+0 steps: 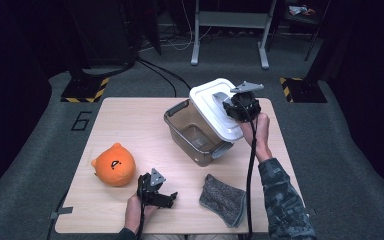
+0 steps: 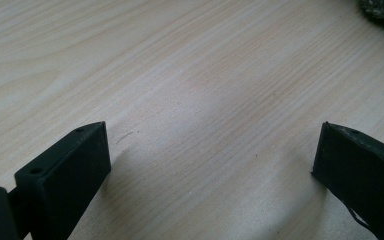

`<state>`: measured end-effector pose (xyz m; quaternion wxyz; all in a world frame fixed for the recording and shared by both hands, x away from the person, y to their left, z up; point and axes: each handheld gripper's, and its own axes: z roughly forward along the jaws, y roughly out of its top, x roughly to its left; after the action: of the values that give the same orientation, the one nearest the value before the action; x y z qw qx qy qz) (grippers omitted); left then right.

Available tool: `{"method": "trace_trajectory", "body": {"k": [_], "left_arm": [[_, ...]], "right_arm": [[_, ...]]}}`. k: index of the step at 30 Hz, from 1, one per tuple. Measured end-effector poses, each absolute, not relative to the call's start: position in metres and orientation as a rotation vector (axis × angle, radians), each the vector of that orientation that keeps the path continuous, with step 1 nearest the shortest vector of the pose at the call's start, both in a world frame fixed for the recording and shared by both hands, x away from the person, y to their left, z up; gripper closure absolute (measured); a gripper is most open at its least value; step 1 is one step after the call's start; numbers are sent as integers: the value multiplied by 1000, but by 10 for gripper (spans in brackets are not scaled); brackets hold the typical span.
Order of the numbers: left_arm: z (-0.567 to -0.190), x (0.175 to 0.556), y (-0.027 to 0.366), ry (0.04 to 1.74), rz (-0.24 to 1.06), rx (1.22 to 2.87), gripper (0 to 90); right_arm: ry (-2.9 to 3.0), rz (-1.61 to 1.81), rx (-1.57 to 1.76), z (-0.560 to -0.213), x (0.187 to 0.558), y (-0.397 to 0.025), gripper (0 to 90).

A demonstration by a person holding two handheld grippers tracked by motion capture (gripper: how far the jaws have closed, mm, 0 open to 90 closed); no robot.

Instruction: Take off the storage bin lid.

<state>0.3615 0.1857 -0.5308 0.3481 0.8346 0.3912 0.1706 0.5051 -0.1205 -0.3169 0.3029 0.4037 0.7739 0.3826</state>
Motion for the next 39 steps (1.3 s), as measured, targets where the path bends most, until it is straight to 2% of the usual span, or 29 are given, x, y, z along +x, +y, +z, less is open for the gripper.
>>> {"method": "trace_trajectory", "body": {"k": [26, 39], "left_arm": [[-531, 362, 186, 1014, 442, 2162, 15], [-531, 362, 186, 1012, 448, 2164, 15]], "right_arm": [[1931, 896, 1233, -330, 511, -188, 666], [1889, 813, 1357, -363, 522, -210, 666]]}}
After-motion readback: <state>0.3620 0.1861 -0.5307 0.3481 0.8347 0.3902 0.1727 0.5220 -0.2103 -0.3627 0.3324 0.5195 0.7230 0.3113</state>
